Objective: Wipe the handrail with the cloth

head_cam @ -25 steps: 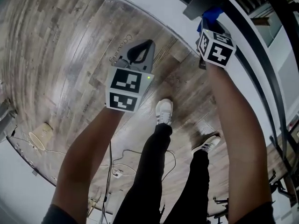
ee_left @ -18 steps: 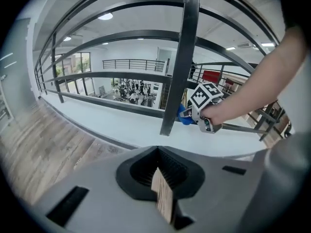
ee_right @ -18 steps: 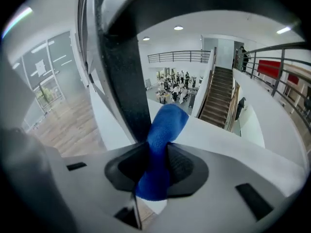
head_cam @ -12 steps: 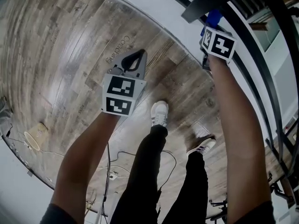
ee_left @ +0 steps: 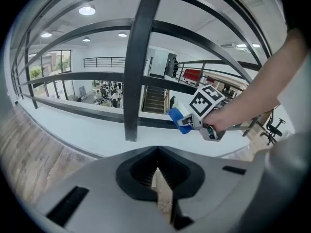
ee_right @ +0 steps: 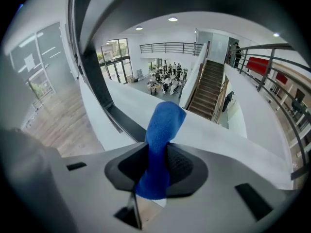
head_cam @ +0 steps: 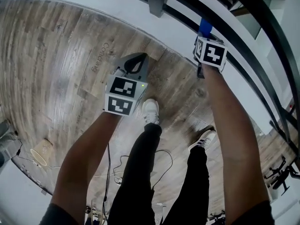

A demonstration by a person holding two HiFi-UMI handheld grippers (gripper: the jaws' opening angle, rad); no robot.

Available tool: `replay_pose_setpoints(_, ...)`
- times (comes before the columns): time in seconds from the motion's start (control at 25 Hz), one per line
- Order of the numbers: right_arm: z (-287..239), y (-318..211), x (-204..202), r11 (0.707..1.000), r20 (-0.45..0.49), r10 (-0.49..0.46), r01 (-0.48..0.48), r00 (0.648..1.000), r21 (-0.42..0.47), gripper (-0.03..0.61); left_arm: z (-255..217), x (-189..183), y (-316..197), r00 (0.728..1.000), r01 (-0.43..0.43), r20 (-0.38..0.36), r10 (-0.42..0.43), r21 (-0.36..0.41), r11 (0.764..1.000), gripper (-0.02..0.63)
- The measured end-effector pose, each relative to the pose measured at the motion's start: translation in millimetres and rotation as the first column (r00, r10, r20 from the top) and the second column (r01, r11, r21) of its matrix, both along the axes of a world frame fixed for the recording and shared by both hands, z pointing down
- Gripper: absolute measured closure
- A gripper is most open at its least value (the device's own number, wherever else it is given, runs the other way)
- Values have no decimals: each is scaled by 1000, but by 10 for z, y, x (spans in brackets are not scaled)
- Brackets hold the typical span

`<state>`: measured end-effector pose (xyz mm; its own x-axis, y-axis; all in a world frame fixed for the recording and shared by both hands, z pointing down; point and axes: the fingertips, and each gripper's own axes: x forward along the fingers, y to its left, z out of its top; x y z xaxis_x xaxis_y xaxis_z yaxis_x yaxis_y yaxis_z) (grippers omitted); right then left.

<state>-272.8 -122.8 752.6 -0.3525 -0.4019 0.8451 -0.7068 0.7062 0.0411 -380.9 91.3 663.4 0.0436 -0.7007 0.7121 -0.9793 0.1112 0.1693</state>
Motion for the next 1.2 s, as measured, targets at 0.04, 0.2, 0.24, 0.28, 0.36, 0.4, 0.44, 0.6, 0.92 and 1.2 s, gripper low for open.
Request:
replay_pose_setpoints(0.04,-4,-17,101,1000,0,12,-12,1000,-6,474,2,86,-37,1000,-13,-8,13,-4,1000,609)
replay_pose_setpoints(0.2,-16,-78,495,999,12,47,-47,999,-6,474,-23,415,-202,998,-63,-31,63,2,998,610)
replay_pose_setpoints(0.24,-21,-93,592,998,17,58,-58,998,-4,474,-22,486,-229,997,-71,-31,71,4,997,609)
replay_pose_setpoints(0.28,-26,-112,696,997,21,71,-71,997,-1,474,-12,560,-248,996,-79,-30,79,1,997,610)
replay_pose_setpoints(0.36,-30,-149,931,995,25,98,-99,995,6,474,29,724,-262,994,-105,-18,105,-13,994,609)
replay_pose_setpoints(0.4,-28,-163,1053,994,23,105,-105,994,12,474,50,808,-265,992,-126,2,126,-22,992,610)
replay_pose_setpoints(0.44,-24,-179,1175,994,20,108,-108,994,18,474,60,890,-277,988,-151,28,152,-26,988,610)
replay_pose_setpoints(0.6,-31,-274,1670,990,26,138,-139,990,28,474,22,1202,-392,974,-217,67,218,-19,976,611)
replay_pose_setpoints(0.92,-39,-455,2532,978,49,203,-205,978,29,474,-2,1874,-581,971,-237,6,238,-56,970,609)
replay_pose_setpoints(1.2,-42,-701,3613,957,44,284,-286,958,45,474,28,2535,-899,956,-289,32,292,-74,955,609)
